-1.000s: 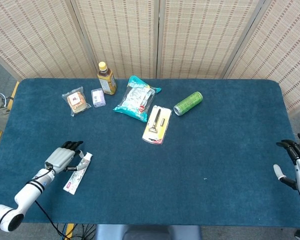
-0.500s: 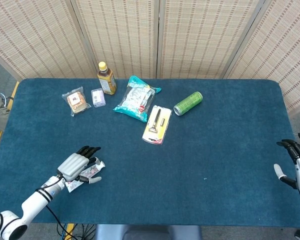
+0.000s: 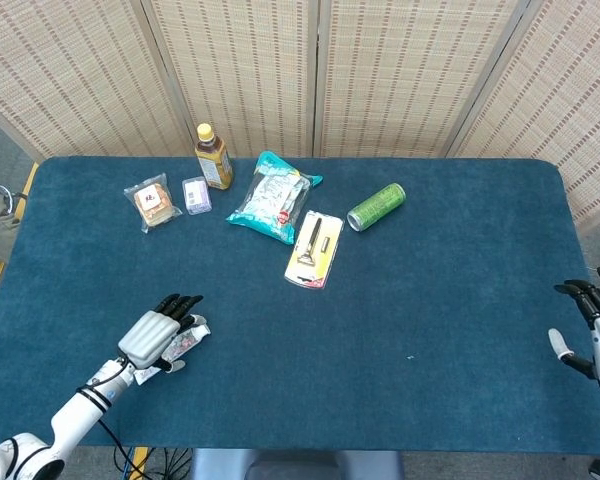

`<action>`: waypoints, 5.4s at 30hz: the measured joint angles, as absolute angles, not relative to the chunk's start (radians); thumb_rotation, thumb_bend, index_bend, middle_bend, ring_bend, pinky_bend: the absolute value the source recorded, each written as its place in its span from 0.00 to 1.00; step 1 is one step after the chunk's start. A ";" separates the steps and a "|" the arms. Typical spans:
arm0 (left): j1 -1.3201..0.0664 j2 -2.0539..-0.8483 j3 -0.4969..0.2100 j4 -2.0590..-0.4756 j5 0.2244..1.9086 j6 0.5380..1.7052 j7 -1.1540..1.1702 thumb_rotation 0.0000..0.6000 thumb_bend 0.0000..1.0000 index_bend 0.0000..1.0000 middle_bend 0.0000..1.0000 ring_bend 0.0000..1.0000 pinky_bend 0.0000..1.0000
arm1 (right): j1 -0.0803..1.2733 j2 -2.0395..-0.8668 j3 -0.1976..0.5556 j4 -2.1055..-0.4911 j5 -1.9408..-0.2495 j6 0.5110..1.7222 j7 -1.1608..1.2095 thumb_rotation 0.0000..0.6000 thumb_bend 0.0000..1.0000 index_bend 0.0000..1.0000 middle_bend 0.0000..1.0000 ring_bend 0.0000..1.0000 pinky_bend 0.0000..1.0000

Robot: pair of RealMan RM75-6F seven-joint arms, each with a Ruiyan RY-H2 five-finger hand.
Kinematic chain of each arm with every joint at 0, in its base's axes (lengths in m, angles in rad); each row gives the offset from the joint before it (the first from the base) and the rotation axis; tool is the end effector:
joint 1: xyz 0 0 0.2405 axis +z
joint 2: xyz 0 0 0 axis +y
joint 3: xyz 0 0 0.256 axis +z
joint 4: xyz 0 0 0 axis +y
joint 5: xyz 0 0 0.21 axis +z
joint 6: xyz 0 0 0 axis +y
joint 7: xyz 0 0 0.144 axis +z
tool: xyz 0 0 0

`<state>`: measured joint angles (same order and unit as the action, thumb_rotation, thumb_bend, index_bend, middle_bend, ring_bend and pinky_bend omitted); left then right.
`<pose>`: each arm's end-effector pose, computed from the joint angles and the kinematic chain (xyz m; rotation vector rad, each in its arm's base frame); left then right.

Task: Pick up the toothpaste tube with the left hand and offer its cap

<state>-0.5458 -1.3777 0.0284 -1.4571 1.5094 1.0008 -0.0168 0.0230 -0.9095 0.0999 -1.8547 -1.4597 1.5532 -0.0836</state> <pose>-0.2370 0.2760 0.0143 -2.0117 -1.0161 -0.8669 -0.2820 -0.1697 0.2181 1.2872 -0.8289 0.8819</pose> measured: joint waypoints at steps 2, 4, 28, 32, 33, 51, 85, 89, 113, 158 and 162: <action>-0.542 -1.392 0.029 -1.446 1.511 1.011 -0.013 1.00 0.13 0.16 0.00 0.00 0.00 | 0.021 -0.908 0.099 -1.855 -1.460 1.557 -0.083 1.00 0.25 0.29 0.28 0.08 0.21; -0.538 -1.405 0.031 -1.433 1.517 1.022 -0.007 1.00 0.13 0.14 0.00 0.00 0.00 | 0.018 -0.907 0.099 -1.856 -1.460 1.559 -0.080 1.00 0.25 0.29 0.28 0.08 0.21; -0.535 -1.470 0.021 -1.225 1.518 1.041 0.048 1.00 0.13 0.11 0.00 0.00 0.00 | 0.016 -0.909 0.100 -1.864 -1.456 1.559 -0.092 1.00 0.25 0.29 0.28 0.08 0.21; -0.543 -1.472 0.005 -1.213 1.496 1.026 0.048 1.00 0.13 0.11 0.00 0.00 0.00 | 0.017 -0.910 0.102 -1.863 -1.455 1.559 -0.092 1.00 0.25 0.29 0.28 0.08 0.21; -0.544 -1.475 0.001 -1.209 1.491 1.025 0.047 1.00 0.13 0.11 0.00 0.00 0.00 | 0.017 -0.910 0.102 -1.862 -1.454 1.558 -0.092 1.00 0.25 0.29 0.28 0.08 0.21; -0.567 -1.426 -0.032 -1.289 1.392 0.935 0.102 0.62 0.13 0.28 0.00 0.00 0.00 | 0.019 -0.915 0.103 -1.841 -1.450 1.549 -0.066 1.00 0.25 0.29 0.28 0.08 0.21; -0.558 -1.427 -0.017 -1.308 1.316 0.896 0.109 1.00 0.16 0.36 0.06 0.00 0.00 | 0.015 -0.914 0.103 -1.837 -1.448 1.550 -0.052 1.00 0.25 0.29 0.28 0.08 0.21; -0.555 -1.434 -0.018 -1.295 1.322 0.902 0.097 1.00 0.16 0.37 0.09 0.00 0.00 | 0.014 -0.913 0.103 -1.838 -1.447 1.551 -0.054 1.00 0.25 0.29 0.28 0.08 0.21; -0.550 -1.449 -0.029 -1.274 1.328 0.907 0.021 1.00 0.21 0.49 0.28 0.08 0.00 | 0.015 -0.913 0.106 -1.849 -1.447 1.555 -0.068 1.00 0.25 0.29 0.28 0.08 0.21; -0.758 -1.136 -0.182 -1.661 1.369 0.792 -0.264 0.92 0.39 0.59 0.61 0.35 0.08 | 0.343 -0.964 0.183 -2.051 -1.631 1.257 -0.254 1.00 0.29 0.29 0.02 0.00 0.01; -0.783 -1.125 -0.200 -1.699 1.338 0.769 -0.260 0.94 0.39 0.59 0.61 0.35 0.08 | 0.408 -1.028 0.200 -2.056 -1.615 1.194 -0.316 1.00 0.29 0.29 0.02 0.00 0.00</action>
<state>-0.7830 -1.1247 -0.2004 -1.6991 1.3383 0.7689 -0.2600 0.4079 -1.0276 0.1998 -2.0562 -1.6151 1.1936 -0.3158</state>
